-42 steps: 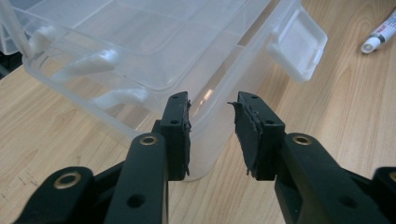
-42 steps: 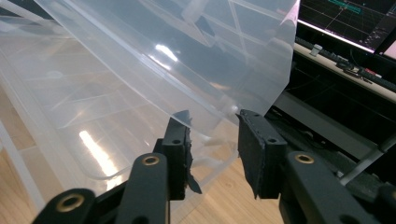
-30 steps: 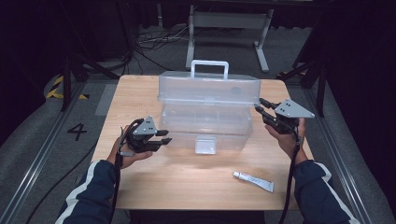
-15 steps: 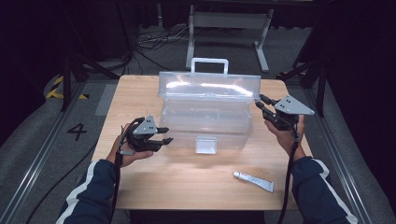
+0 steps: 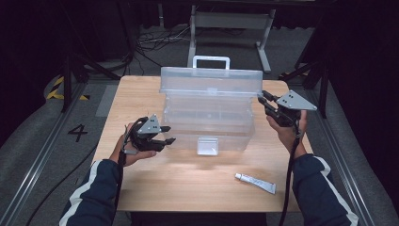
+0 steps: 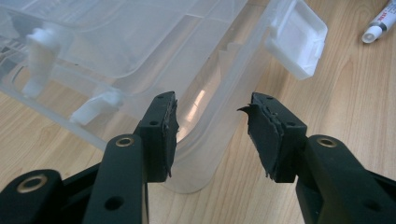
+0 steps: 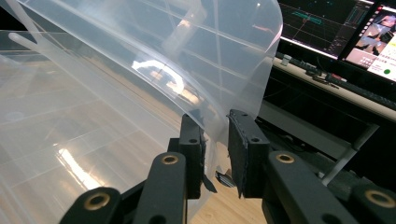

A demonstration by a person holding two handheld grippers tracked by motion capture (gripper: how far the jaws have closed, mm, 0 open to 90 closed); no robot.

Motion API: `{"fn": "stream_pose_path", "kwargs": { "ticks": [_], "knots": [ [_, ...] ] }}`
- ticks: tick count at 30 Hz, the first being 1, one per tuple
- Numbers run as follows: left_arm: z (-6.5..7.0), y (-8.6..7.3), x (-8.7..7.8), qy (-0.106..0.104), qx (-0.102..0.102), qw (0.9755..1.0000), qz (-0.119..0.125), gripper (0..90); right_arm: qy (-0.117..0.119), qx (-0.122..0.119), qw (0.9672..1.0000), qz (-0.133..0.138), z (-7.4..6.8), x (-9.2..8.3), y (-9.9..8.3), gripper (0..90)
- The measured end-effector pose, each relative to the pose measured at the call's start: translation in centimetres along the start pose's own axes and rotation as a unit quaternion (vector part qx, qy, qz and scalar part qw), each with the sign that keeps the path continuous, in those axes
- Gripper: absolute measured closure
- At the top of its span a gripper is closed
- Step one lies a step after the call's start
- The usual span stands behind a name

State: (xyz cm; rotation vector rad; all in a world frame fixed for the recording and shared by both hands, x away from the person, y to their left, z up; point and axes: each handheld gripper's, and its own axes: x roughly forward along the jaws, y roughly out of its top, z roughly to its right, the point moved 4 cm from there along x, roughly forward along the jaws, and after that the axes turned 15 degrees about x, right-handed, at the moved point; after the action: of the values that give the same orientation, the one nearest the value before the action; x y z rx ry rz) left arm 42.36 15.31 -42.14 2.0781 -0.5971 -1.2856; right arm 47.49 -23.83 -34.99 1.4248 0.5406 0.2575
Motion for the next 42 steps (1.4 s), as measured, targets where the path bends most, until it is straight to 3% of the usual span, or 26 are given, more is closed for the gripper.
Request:
{"fn": "stream_pose_path", "kwargs": {
  "ticks": [8,18,26,35,42],
  "knots": [
    [-0.1,0.2,0.7,-0.012,0.002,0.9999,-0.001,54.2,-0.006,0.003,1.0000,0.004,0.1,0.2,0.3,77.3],
    [-0.3,0.2,1.3,-0.022,-0.002,0.9997,0.006,58.4,-0.027,0.027,0.9986,0.037,0.0,0.7,0.4,78.6],
    [-0.5,0.1,1.3,-0.018,-0.004,0.9998,0.008,61.3,-0.065,0.031,0.9953,0.065,-0.4,1.3,0.5,80.8],
    [-0.5,0.1,1.5,-0.022,-0.014,0.9996,0.011,62.2,-0.095,0.024,0.9927,0.070,-0.5,1.9,1.1,83.1],
    [-0.7,0.1,1.8,-0.024,-0.006,0.9997,0.009,63.4,-0.106,0.019,0.9919,0.068,-0.2,2.6,1.8,84.3]
  ]
}}
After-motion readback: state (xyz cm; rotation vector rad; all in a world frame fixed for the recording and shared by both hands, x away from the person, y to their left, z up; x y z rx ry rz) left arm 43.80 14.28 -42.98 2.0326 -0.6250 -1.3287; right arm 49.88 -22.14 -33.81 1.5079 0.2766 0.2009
